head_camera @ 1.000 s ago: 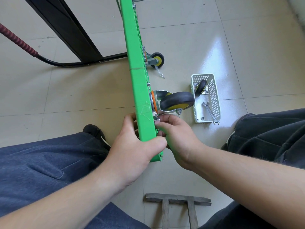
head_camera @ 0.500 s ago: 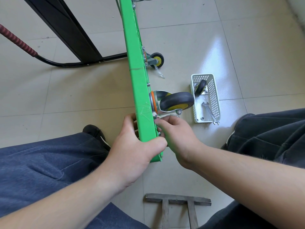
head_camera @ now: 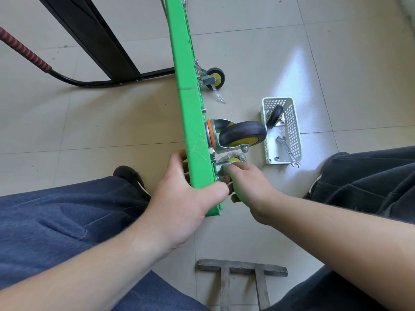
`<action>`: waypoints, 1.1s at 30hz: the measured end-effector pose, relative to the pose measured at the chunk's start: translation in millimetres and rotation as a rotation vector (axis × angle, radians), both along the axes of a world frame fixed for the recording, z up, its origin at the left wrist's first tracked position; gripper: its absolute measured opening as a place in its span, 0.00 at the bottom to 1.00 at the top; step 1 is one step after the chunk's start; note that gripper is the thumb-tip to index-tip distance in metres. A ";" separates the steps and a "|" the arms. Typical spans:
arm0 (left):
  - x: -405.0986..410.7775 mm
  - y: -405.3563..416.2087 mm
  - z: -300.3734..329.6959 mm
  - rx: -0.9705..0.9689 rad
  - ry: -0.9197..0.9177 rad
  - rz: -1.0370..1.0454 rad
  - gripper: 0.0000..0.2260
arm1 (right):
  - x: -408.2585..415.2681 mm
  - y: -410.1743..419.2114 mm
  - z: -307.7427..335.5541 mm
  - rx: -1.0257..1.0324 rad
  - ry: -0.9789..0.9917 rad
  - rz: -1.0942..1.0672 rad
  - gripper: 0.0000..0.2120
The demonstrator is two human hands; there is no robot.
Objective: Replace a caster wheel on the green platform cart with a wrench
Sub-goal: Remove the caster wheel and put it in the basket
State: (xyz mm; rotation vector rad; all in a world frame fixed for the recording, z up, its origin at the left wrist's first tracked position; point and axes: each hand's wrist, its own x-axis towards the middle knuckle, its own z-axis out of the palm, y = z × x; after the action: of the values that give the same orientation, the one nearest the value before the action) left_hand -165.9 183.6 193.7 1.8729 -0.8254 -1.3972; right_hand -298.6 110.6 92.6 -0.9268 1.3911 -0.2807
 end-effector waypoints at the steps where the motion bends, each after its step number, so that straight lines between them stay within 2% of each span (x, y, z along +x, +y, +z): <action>1: 0.3 0.2 0.2 0.004 -0.007 -0.007 0.27 | -4.4 -3.9 -5.2 0.002 0.039 0.058 0.09; 5: 2.8 0.9 -0.5 0.013 -0.029 -0.027 0.30 | -28.8 -27.3 -29.4 0.004 0.246 0.307 0.11; 8: 3.9 0.9 -1.7 0.019 -0.039 -0.029 0.31 | -52.5 -49.5 -52.4 0.015 0.372 0.365 0.10; 17: 6.1 1.8 -1.3 0.052 -0.029 -0.048 0.26 | -101.4 -102.4 -107.1 -0.017 0.629 0.260 0.15; 25: 5.3 1.5 0.3 0.081 -0.022 -0.053 0.24 | -125.2 -131.4 -148.0 -0.032 0.797 0.131 0.14; 33: 1.8 -1.2 5.9 0.104 -0.037 -0.034 0.26 | -128.2 -143.4 -184.2 -0.058 0.867 0.218 0.18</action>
State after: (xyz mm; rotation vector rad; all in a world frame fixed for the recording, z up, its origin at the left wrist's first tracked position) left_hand -164.1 182.4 199.5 1.9767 -0.8199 -1.4557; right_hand -426.8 -32.9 -91.5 -1.3142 2.0444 0.2920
